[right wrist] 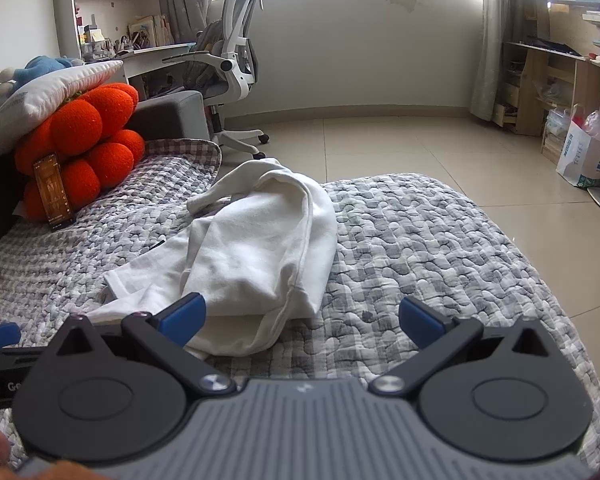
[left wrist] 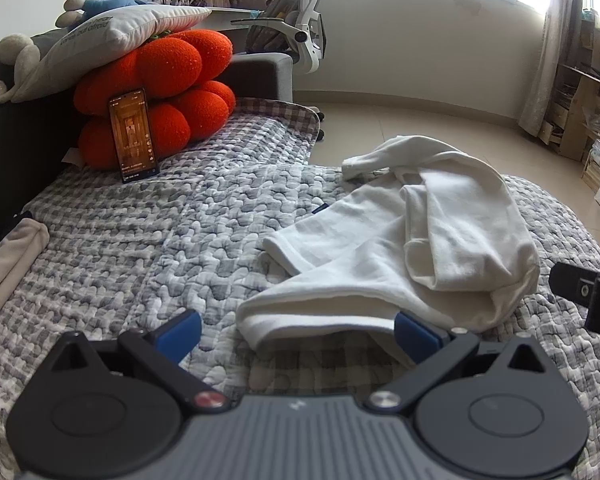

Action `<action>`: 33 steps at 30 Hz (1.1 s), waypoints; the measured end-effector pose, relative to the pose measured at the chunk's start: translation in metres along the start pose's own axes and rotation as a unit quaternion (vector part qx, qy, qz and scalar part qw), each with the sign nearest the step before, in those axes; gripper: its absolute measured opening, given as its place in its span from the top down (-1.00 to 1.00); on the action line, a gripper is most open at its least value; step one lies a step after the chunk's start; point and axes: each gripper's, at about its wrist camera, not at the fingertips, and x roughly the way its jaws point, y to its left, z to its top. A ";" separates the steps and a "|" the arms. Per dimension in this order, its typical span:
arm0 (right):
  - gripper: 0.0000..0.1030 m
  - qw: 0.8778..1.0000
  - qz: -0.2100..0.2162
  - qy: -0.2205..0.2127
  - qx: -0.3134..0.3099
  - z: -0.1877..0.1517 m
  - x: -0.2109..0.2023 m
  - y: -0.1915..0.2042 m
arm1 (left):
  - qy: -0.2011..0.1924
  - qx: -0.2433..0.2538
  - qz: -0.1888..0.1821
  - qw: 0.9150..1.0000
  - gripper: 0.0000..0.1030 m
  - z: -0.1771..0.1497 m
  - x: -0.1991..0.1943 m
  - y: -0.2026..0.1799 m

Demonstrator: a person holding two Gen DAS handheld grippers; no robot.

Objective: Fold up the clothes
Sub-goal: 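Move both grippers toward the crumpled white shirt on the bed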

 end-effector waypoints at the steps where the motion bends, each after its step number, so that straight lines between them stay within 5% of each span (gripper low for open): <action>1: -1.00 1.000 -0.001 0.000 0.001 0.000 0.000 0.000 | 0.000 -0.001 -0.001 1.000 -0.99 0.000 0.000 0.000; 33: -1.00 1.000 0.011 0.028 0.006 -0.006 0.016 0.003 | 0.003 -0.018 0.006 1.000 -0.99 0.002 0.007 0.013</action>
